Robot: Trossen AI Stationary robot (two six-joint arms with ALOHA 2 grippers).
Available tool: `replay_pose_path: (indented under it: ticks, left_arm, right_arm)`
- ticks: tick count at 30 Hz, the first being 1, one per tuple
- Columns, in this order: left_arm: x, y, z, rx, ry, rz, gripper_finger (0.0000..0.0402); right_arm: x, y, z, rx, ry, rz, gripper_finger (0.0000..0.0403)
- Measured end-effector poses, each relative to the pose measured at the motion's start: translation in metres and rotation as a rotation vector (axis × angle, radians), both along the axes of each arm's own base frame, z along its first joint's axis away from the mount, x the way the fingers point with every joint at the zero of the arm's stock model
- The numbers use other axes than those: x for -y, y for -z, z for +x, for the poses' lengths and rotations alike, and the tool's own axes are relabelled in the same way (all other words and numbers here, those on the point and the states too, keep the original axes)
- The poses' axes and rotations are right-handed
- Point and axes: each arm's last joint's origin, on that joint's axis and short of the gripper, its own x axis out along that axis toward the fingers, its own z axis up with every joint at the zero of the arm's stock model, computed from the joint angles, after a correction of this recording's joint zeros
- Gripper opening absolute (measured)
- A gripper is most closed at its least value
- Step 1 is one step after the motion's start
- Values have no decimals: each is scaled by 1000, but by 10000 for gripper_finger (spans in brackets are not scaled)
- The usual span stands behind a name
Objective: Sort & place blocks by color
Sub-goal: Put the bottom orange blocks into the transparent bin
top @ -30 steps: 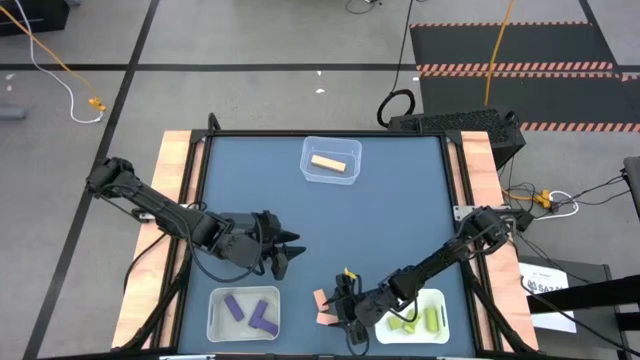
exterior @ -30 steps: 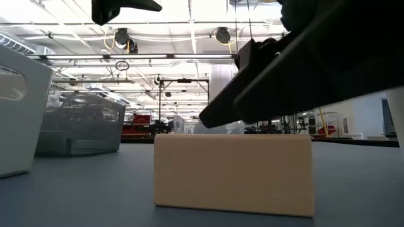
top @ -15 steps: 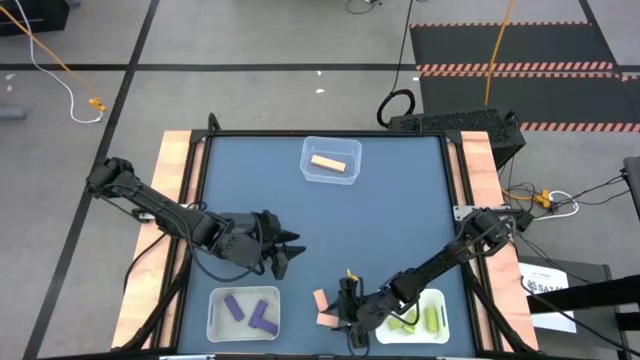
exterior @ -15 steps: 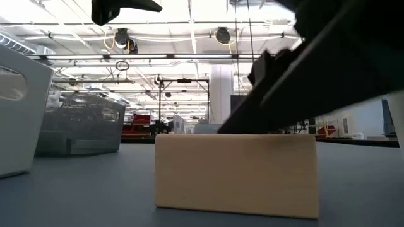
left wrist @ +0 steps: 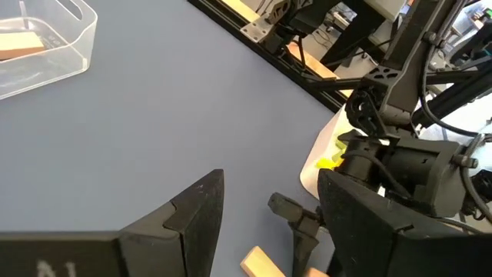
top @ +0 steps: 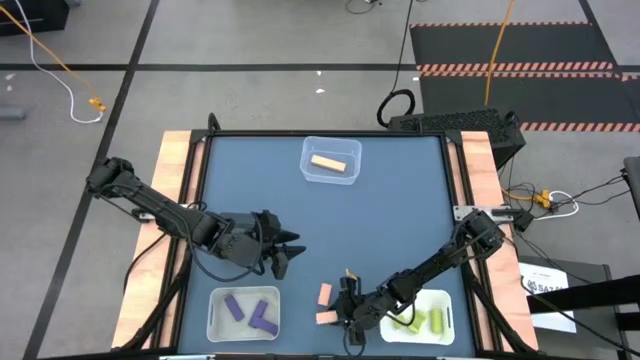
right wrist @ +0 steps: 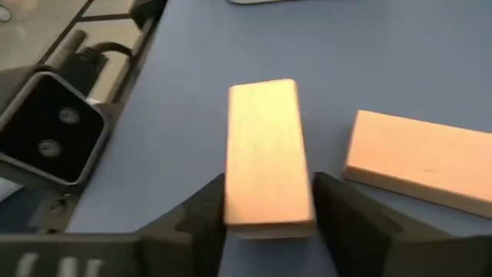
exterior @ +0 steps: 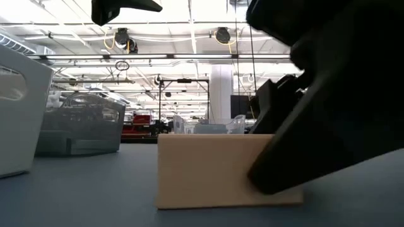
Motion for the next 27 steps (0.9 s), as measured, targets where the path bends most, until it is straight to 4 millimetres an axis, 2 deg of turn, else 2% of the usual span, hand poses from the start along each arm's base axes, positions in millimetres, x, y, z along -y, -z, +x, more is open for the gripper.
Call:
replay_pose_path:
  ticks: [4, 9, 13, 17, 21, 27]
  left_arm:
    - [0, 0, 0, 0, 0, 1, 212]
    - [0, 0, 0, -1, 1, 1, 212]
    - [0, 0, 0, -1, 3, 7, 212]
    - [0, 0, 0, -2, 5, 10, 212]
    - [0, 0, 0, -2, 9, 18, 212]
    - [0, 0, 0, -3, 12, 24, 212]
  right_arm:
    - [3, -1, 2, -4, 12, 16, 114]
    - [5, -7, 3, -10, -53, 47, 113]
    - [7, -23, 5, 8, -105, 93, 113]
    - [17, -48, 6, 77, -146, 41, 113]
    - [39, -78, 5, 114, -137, -41, 116]
    - [78, -128, -8, 189, 11, -325, 117]
